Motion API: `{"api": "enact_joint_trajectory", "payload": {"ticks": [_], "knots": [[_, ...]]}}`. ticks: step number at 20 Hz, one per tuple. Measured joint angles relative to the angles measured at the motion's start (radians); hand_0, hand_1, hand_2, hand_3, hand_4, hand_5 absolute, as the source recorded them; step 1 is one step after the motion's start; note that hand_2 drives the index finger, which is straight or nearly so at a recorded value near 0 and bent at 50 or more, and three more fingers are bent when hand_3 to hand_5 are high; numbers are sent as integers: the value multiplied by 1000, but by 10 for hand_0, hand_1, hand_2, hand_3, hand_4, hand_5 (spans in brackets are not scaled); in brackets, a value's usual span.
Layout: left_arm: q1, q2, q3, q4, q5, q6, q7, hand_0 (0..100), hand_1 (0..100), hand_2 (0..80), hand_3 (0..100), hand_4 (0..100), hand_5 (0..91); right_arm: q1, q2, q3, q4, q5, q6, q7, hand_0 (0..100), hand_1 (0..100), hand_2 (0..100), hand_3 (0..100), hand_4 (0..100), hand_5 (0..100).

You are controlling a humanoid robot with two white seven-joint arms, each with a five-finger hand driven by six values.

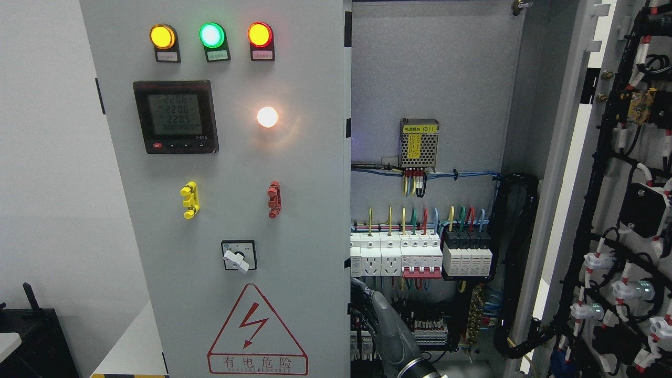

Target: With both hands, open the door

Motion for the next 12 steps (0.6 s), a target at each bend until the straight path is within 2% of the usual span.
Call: {"api": "enact_joint_trajectory", "payload": {"ticks": [12], "knots": [[0, 0, 0, 0, 0, 0, 3, 0, 0, 0, 0, 41, 0, -12, -2, 4, -2, -33, 16, 32, 0, 0, 0, 0, 0, 0]]}}
